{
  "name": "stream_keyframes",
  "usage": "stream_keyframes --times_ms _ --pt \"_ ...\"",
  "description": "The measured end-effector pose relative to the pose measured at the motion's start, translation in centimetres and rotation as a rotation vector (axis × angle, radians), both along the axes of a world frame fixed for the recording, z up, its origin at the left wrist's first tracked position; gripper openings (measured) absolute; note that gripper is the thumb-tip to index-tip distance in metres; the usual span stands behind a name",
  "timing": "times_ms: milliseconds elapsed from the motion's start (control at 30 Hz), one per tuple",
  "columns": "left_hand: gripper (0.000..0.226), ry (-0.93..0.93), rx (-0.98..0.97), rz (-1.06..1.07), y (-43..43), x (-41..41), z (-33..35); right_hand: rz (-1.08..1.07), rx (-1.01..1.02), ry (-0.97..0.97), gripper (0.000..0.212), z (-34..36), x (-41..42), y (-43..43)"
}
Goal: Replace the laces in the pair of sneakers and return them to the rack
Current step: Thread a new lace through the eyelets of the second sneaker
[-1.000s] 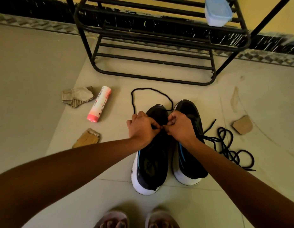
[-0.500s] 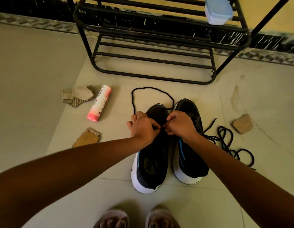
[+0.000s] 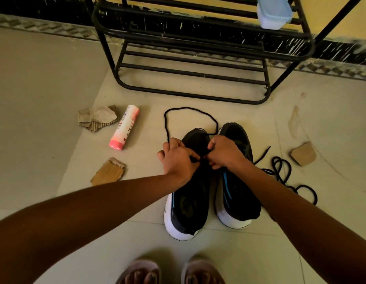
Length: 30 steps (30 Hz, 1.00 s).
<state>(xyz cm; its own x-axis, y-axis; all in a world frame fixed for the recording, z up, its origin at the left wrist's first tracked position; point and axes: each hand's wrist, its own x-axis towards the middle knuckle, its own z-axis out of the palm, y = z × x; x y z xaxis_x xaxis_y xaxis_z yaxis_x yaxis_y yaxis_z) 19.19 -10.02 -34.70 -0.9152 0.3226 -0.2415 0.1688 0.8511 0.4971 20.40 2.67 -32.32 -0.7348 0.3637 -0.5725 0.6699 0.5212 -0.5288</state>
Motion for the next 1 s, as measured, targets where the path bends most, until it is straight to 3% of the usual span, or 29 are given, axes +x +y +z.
stream_keyframes --times_ms 267,500,667,833,933,1000 --pt "0.013 0.021 0.007 -0.005 0.2 -0.3 -0.6 0.071 -0.047 -0.093 0.018 0.3 -0.3 0.9" --pt "0.015 0.008 0.051 -0.188 -0.4 -1.2 -0.1 0.178 -0.074 -0.085 0.004 1.0 0.4 0.8" --pt "0.017 -0.094 0.038 -0.329 -0.8 -2.6 0.2 0.340 -0.174 -0.109 0.060 2.2 2.5 0.4" --pt "0.007 -0.127 0.190 -0.333 -1.8 -3.4 1.4 0.398 0.112 0.043 0.094 0.4 4.2 -2.1" --pt "0.012 -0.086 0.294 -0.311 -3.5 -3.0 2.2 0.390 0.114 0.062 0.077 -0.1 4.5 -2.5" --pt "0.019 -0.155 0.520 -0.274 -4.7 -2.6 3.1 0.366 0.085 0.029 0.053 -0.4 4.6 -2.6"
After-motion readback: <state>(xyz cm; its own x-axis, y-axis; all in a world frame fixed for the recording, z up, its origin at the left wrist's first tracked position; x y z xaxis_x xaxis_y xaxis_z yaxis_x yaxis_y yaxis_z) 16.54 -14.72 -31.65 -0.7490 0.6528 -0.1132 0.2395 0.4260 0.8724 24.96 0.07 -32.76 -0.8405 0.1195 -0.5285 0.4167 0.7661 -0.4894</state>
